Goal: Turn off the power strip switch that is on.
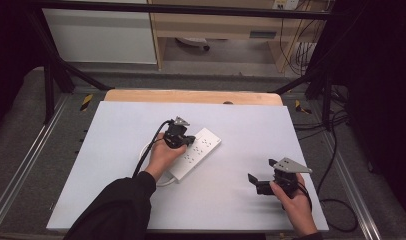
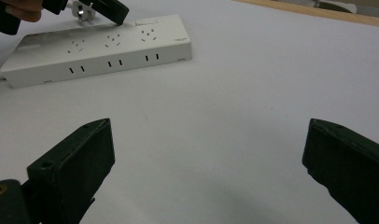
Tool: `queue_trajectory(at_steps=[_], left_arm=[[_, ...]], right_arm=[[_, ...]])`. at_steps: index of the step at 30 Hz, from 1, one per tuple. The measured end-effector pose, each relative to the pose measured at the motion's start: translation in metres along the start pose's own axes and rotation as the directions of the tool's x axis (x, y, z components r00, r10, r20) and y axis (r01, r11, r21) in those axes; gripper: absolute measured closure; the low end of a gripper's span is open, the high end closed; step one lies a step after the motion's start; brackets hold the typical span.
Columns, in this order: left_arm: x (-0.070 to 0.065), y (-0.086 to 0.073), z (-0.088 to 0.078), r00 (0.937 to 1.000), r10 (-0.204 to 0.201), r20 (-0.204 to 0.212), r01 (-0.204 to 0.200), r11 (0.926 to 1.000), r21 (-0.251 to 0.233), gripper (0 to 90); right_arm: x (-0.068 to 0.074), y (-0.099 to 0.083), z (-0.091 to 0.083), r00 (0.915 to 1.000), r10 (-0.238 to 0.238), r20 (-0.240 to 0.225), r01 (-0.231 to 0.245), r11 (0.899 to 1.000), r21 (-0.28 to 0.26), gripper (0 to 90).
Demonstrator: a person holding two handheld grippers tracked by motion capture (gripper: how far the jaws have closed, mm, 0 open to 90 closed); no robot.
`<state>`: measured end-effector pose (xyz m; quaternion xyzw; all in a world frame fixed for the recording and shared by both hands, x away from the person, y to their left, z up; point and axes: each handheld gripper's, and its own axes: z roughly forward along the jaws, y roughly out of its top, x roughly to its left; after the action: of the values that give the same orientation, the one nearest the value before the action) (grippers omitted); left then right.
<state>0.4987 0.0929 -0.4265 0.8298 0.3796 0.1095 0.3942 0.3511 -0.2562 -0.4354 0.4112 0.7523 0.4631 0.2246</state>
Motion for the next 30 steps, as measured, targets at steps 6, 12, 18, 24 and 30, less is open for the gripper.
queue_trajectory(at_steps=[6,12,18,24,30], left_arm=[[0.0002,0.0001,0.0001,1.0000,0.003,0.001,-0.003,1.0000,0.000,90.0],[0.0008,0.0000,0.0000,1.0000,0.005,0.005,-0.005,1.0000,0.001,90.0],[0.0003,0.0000,0.0001,1.0000,0.007,0.002,-0.007,1.0000,0.001,90.0],[0.0010,-0.0001,-0.0003,1.0000,0.000,0.005,0.000,1.0000,0.006,90.0],[0.0013,0.0001,-0.0001,1.0000,-0.004,0.007,0.004,1.0000,0.008,90.0]], right_arm=[[0.0001,0.0000,0.0001,1.0000,0.000,0.000,0.000,1.000,0.000,2.7],[0.0003,0.0000,0.0003,1.0000,-0.001,-0.001,0.001,1.000,0.001,2.8],[0.0006,0.0000,0.0006,1.0000,-0.006,0.000,0.006,1.000,0.002,2.8],[0.0002,0.0000,0.0003,1.0000,-0.006,0.003,0.006,1.000,0.002,2.8],[0.0007,-0.0001,0.0004,1.0000,-0.006,0.000,0.006,1.000,0.003,2.8]])
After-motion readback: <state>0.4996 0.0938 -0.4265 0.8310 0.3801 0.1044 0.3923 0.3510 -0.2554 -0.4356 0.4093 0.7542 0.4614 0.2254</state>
